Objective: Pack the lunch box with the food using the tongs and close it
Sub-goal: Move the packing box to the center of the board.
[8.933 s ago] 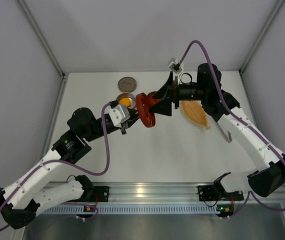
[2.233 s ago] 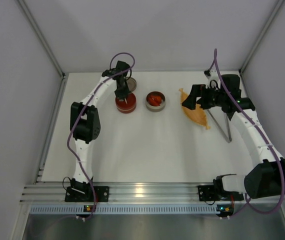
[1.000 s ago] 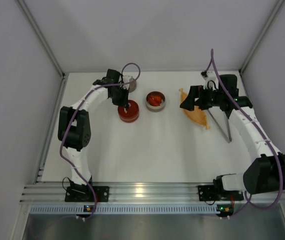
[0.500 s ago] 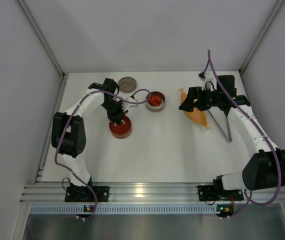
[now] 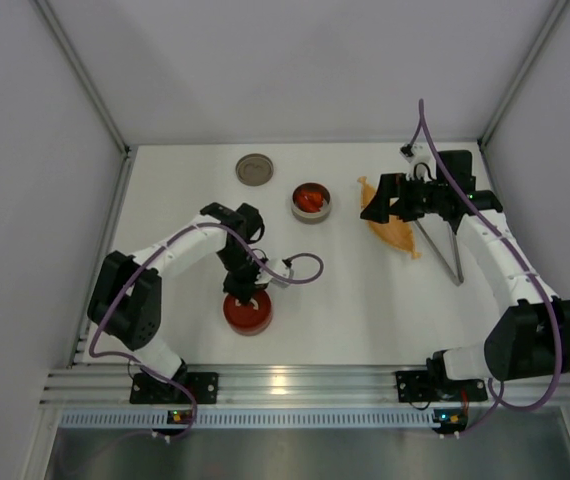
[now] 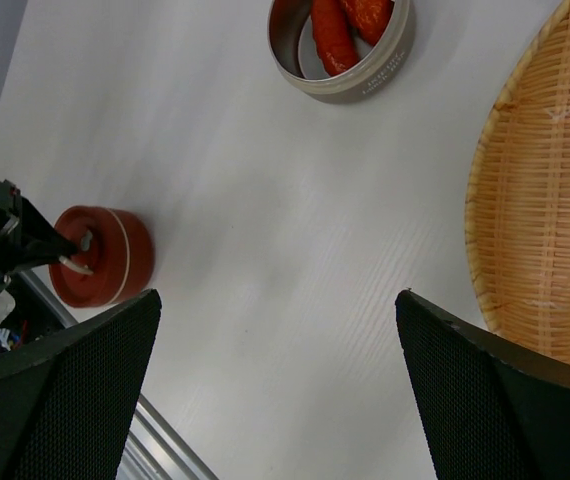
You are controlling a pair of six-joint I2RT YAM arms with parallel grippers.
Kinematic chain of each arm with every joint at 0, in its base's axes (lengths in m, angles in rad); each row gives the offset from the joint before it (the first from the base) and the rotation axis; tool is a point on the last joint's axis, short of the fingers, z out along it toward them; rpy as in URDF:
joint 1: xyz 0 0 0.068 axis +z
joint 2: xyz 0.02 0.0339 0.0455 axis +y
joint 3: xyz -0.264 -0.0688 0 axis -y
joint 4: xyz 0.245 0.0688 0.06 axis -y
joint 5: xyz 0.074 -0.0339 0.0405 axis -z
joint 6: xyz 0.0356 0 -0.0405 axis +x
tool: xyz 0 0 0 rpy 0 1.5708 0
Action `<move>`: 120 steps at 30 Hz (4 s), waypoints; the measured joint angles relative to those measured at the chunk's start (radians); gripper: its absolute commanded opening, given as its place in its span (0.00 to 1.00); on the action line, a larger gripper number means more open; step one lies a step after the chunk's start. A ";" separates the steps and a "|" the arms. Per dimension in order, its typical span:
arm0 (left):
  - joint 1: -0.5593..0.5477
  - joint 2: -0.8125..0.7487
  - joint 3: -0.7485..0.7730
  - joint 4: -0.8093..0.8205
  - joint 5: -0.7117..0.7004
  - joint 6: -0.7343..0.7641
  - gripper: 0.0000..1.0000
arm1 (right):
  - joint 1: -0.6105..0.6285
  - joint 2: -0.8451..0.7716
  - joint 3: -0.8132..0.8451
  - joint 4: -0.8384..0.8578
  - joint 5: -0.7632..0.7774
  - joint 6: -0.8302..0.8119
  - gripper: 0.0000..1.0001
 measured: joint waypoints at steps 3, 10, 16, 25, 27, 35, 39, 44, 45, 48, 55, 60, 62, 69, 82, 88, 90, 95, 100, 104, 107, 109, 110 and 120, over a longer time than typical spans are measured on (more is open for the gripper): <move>-0.063 -0.005 -0.024 -0.023 0.032 -0.008 0.11 | -0.003 0.000 0.000 -0.002 -0.001 0.000 1.00; -0.185 -0.038 -0.093 -0.026 0.084 -0.050 0.19 | -0.005 -0.007 0.000 -0.014 -0.001 0.000 0.99; -0.203 -0.043 -0.099 -0.029 0.085 -0.096 0.40 | -0.005 -0.015 0.000 -0.019 -0.002 0.000 0.99; -0.203 -0.128 -0.103 0.114 0.028 -0.153 0.49 | -0.006 -0.025 0.000 -0.019 -0.003 0.000 1.00; -0.203 -0.151 -0.101 0.133 0.028 -0.153 0.49 | -0.006 -0.025 0.000 -0.019 -0.003 0.000 0.99; -0.204 -0.187 -0.057 0.133 0.028 -0.153 0.37 | -0.006 -0.027 -0.001 -0.019 -0.015 0.001 0.99; -0.204 -0.200 -0.049 0.127 0.028 -0.146 0.26 | -0.006 -0.034 -0.001 -0.019 -0.019 0.001 0.99; -0.204 -0.202 -0.033 0.155 0.013 -0.169 0.17 | -0.006 -0.040 -0.002 -0.018 -0.028 0.001 0.99; -0.204 -0.202 -0.033 0.168 0.006 -0.179 0.15 | -0.006 -0.040 -0.002 -0.018 -0.029 0.001 0.99; -0.204 -0.187 -0.021 0.189 -0.003 -0.188 0.09 | -0.006 -0.043 -0.008 -0.018 -0.032 0.000 0.99; -0.204 -0.038 0.115 0.169 -0.002 -0.145 0.05 | -0.006 -0.046 -0.014 -0.018 -0.035 -0.002 1.00; -0.209 0.037 0.159 0.106 0.012 -0.050 0.08 | -0.006 -0.046 -0.014 -0.019 -0.039 -0.007 0.99; -0.211 0.052 0.159 0.060 0.020 0.011 0.13 | -0.006 -0.046 -0.014 -0.019 -0.039 -0.008 0.99; -0.211 0.064 0.159 -0.071 0.036 0.187 0.27 | -0.006 -0.046 -0.015 -0.019 -0.040 -0.010 0.99; -0.211 0.064 0.159 -0.104 0.039 0.309 0.29 | -0.006 -0.046 -0.021 -0.019 -0.042 -0.010 0.99; -0.212 0.069 0.216 -0.116 0.061 0.358 0.22 | -0.006 -0.046 -0.022 -0.018 -0.048 -0.010 0.99; -0.213 0.076 0.258 -0.112 0.067 0.378 0.21 | -0.006 -0.046 -0.026 -0.017 -0.048 -0.011 0.99; -0.228 0.102 0.277 -0.113 0.066 0.439 0.13 | -0.006 -0.046 -0.033 -0.019 -0.048 -0.016 0.99; -0.244 0.143 0.269 -0.113 0.044 0.482 0.13 | -0.006 -0.046 -0.033 -0.019 -0.047 -0.017 0.99; -0.246 0.154 0.258 -0.111 0.025 0.500 0.19 | -0.006 -0.046 -0.033 -0.020 -0.047 -0.017 0.99; -0.245 0.154 0.234 -0.112 0.013 0.512 0.30 | -0.006 -0.047 -0.033 -0.020 -0.047 -0.018 1.00; -0.246 0.154 0.213 -0.113 0.004 0.519 0.34 | -0.006 -0.046 -0.033 -0.020 -0.047 -0.019 0.99; -0.248 0.154 0.201 -0.113 0.000 0.522 0.35 | -0.006 -0.047 -0.033 -0.020 -0.047 -0.021 0.99; -0.250 0.100 0.142 -0.112 -0.014 0.549 0.46 | -0.006 -0.046 -0.033 -0.020 -0.046 -0.024 0.99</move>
